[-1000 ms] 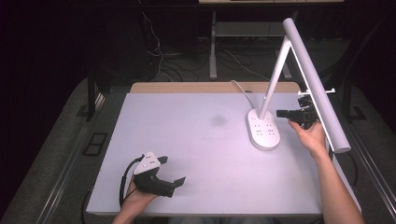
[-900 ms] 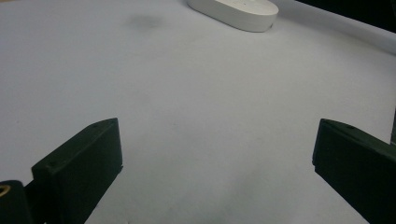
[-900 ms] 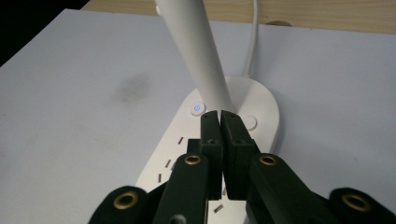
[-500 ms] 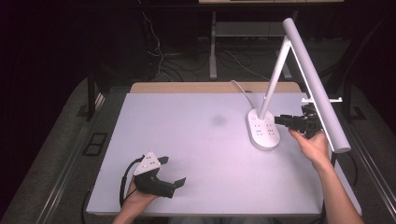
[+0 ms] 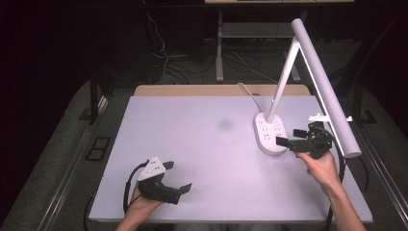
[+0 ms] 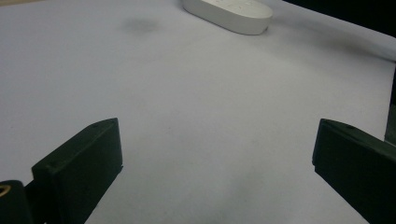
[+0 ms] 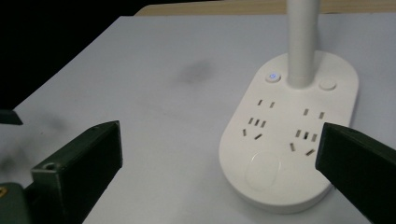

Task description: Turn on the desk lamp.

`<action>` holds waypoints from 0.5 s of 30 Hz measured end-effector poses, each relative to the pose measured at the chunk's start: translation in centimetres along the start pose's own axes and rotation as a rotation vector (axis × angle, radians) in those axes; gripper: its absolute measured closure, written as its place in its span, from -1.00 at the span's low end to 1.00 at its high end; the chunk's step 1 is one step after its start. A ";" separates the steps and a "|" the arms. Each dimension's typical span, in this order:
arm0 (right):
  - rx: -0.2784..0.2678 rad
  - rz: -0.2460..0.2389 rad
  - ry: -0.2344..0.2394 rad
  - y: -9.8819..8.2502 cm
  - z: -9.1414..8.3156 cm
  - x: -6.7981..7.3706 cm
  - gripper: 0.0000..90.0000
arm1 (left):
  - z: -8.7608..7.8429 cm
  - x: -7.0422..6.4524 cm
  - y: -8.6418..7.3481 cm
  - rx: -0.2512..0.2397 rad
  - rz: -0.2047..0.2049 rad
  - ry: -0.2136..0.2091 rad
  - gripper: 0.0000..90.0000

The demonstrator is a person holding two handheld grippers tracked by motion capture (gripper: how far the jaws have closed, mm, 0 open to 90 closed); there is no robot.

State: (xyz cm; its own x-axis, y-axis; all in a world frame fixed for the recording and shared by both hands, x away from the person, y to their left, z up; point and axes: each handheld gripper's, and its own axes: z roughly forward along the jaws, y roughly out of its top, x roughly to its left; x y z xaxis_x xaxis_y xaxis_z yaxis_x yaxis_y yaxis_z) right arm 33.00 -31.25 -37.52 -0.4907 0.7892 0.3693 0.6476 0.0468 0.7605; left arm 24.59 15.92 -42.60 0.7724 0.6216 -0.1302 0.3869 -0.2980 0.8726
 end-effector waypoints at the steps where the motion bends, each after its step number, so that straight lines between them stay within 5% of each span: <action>1: 0.001 -0.007 0.005 -0.3 0.0 0.3 -0.99 | 0.0 0.0 0.0 0.000 0.000 0.000 -0.99; 15: -0.009 -0.051 0.090 -4.1 -0.4 2.3 -0.99 | 0.0 0.0 0.0 0.001 0.000 -0.001 -0.99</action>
State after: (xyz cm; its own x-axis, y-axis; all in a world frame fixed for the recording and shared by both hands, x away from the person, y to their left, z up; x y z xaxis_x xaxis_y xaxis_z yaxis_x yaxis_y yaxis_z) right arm 28.98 -29.92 -39.55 -0.5738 0.7276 0.3761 0.6154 0.0800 0.7841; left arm 24.59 15.94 -42.59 0.7730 0.6207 -0.1311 0.3874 -0.2983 0.8723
